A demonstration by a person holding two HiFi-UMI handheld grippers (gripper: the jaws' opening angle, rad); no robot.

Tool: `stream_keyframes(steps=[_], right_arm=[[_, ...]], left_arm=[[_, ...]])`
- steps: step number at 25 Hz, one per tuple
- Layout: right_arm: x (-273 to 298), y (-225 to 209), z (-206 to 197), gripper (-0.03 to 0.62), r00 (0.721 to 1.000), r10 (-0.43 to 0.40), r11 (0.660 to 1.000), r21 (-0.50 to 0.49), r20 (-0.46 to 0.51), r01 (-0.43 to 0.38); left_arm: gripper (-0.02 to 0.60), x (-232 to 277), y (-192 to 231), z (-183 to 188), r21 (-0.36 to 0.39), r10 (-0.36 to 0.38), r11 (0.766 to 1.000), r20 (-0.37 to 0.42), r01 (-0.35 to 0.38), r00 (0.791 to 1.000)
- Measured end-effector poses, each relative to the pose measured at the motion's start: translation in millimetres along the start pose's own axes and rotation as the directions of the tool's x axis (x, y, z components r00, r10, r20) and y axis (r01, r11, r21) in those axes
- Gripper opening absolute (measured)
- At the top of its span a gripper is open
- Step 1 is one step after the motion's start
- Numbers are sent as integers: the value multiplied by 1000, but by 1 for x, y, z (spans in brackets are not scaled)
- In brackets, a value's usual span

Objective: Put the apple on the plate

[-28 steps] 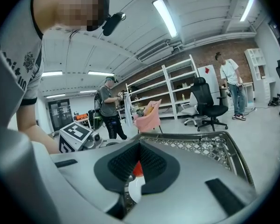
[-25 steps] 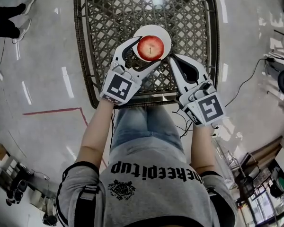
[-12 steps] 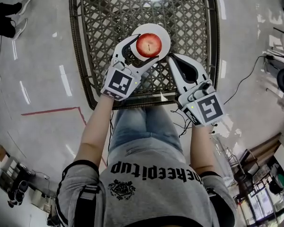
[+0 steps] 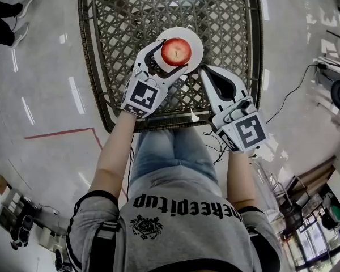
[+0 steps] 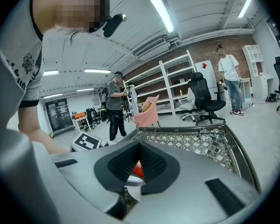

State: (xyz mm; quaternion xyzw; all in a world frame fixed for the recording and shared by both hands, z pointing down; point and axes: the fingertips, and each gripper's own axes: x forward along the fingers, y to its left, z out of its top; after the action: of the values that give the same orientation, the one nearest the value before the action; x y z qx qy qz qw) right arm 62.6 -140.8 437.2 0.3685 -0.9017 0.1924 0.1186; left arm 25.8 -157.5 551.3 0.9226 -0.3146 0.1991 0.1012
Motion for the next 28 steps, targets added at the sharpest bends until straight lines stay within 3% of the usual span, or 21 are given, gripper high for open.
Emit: stream_keyframes(steps=[28], right_arm=[[5, -8, -13, 2, 1000, -13, 1000, 12, -25, 13]], left_arm=[[400, 16, 2, -29, 9, -16, 1000, -74, 16, 997]])
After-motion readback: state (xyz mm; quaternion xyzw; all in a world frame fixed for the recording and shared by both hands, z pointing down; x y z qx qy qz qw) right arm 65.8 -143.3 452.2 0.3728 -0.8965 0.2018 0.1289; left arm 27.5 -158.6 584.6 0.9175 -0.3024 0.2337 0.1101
